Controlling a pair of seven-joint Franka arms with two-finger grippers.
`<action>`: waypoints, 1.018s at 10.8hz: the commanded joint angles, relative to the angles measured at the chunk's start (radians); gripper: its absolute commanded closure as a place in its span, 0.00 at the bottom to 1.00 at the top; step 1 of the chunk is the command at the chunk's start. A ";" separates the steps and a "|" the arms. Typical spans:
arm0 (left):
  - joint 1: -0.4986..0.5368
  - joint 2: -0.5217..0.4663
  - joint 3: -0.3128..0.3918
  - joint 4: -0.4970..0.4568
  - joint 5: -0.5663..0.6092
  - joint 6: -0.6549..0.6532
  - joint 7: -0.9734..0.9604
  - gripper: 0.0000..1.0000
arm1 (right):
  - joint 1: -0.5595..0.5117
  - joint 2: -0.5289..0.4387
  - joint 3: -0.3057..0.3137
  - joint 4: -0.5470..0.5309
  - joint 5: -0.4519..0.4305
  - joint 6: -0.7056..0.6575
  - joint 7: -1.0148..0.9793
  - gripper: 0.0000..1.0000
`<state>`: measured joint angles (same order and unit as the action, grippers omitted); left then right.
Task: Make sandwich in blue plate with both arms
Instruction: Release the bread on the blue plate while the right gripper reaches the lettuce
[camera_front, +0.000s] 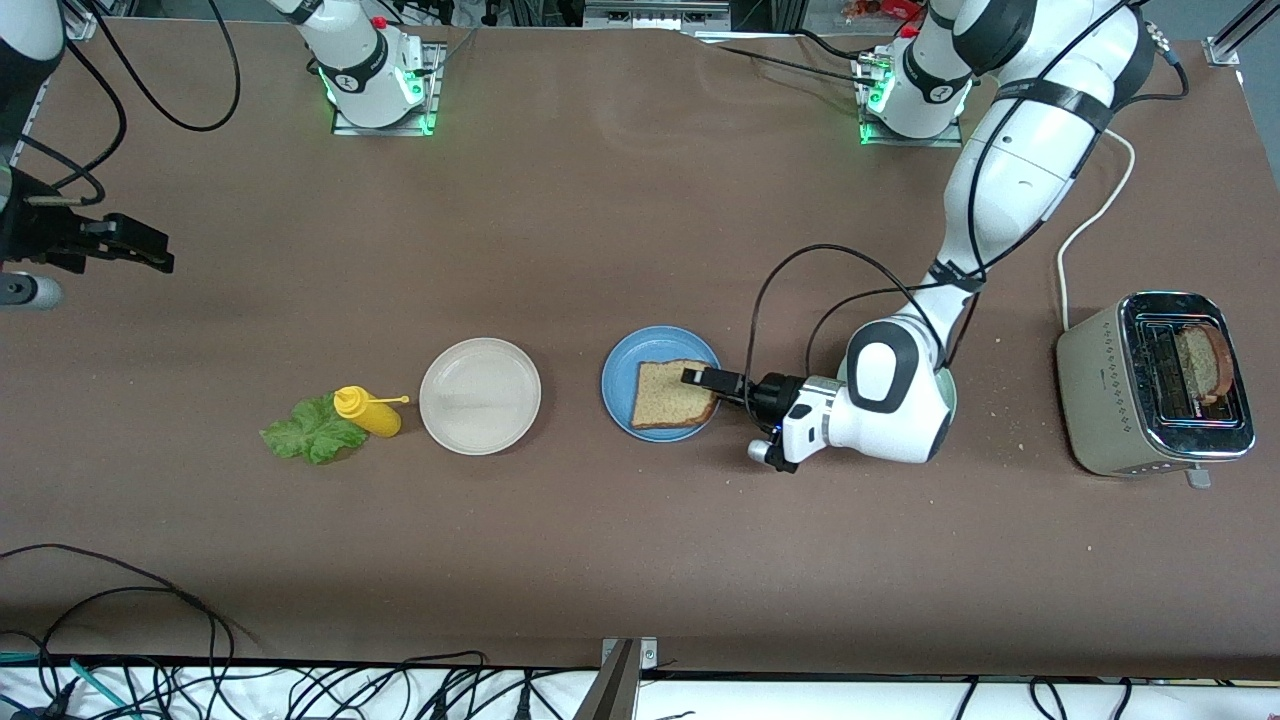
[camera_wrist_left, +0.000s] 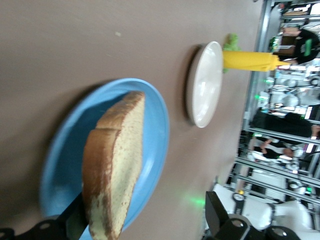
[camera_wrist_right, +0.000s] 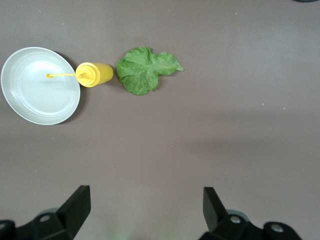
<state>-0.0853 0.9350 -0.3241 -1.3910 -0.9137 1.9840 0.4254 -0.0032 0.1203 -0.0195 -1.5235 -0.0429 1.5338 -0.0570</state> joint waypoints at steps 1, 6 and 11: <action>0.027 -0.067 0.028 -0.005 0.194 -0.014 0.023 0.00 | -0.003 0.109 -0.002 0.026 0.035 0.020 0.002 0.00; 0.065 -0.174 0.034 -0.014 0.492 -0.022 0.007 0.00 | -0.004 0.287 0.000 0.031 0.069 0.230 -0.102 0.00; 0.108 -0.402 0.034 -0.014 0.844 -0.248 -0.196 0.00 | -0.029 0.456 -0.004 0.031 0.103 0.432 -0.220 0.00</action>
<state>0.0187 0.6684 -0.2968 -1.3719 -0.1998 1.8339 0.3341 -0.0065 0.4839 -0.0203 -1.5220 0.0140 1.8846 -0.1978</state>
